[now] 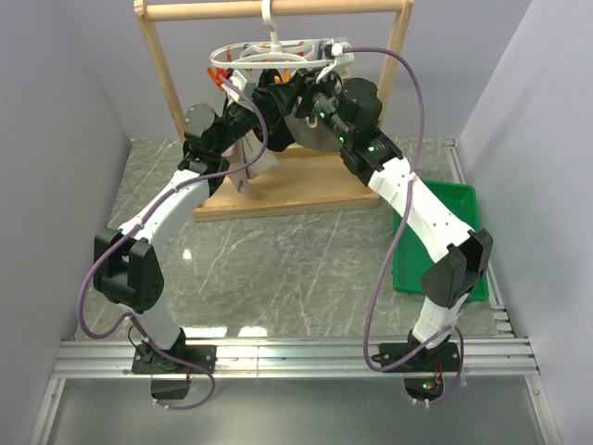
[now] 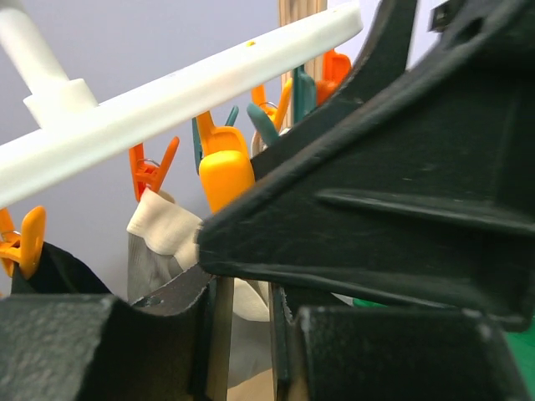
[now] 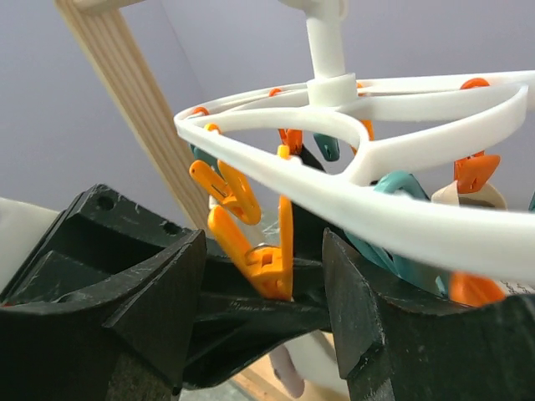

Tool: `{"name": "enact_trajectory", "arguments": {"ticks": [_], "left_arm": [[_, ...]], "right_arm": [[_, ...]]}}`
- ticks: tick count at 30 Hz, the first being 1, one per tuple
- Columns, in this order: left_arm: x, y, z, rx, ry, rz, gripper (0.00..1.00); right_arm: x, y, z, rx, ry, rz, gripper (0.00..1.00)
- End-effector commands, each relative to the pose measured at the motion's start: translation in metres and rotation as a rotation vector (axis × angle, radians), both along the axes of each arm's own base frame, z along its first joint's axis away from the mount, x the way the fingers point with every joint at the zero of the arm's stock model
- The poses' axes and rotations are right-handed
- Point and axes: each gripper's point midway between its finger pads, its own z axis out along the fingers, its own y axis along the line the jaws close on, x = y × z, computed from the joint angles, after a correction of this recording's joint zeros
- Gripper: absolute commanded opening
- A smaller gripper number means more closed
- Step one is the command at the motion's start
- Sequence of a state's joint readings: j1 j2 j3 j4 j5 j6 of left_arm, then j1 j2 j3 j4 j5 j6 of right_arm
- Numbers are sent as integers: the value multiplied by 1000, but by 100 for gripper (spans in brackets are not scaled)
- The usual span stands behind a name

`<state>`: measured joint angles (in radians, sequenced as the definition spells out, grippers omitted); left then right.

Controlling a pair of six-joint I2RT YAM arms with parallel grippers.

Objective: Clip the underwear to the hanger

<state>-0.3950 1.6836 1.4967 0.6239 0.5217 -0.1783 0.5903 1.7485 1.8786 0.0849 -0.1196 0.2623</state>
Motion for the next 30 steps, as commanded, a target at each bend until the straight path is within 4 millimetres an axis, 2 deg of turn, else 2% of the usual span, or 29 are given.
{"name": "enact_trajectory", "arguments": {"ticks": [1,12,15,18,22,23,24,27,30], "left_arm": [[-41,-9,36,2,-113,-132,0],[-45,-13,28,23,-89,-192,0],[-47,-14,28,23,-85,-202,0],[-47,-14,28,25,-82,-208,0],[-48,-14,28,27,-86,-220,0],[-49,-14,28,27,-85,-224,1],[-50,-15,28,31,-85,-231,1],[-53,-15,27,42,-77,-248,11],[-54,-13,25,52,-73,-241,23]], "right_arm": [[-1,-2,32,66,-72,30,65],[-7,3,49,128,-107,105,64],[-7,3,53,142,-111,109,61],[-7,3,53,146,-107,112,53],[-5,5,50,146,-95,110,34],[-3,4,48,146,-86,106,23],[-2,3,48,149,-82,100,19],[-2,3,49,154,-74,98,0],[-1,1,51,163,-69,91,0]]}}
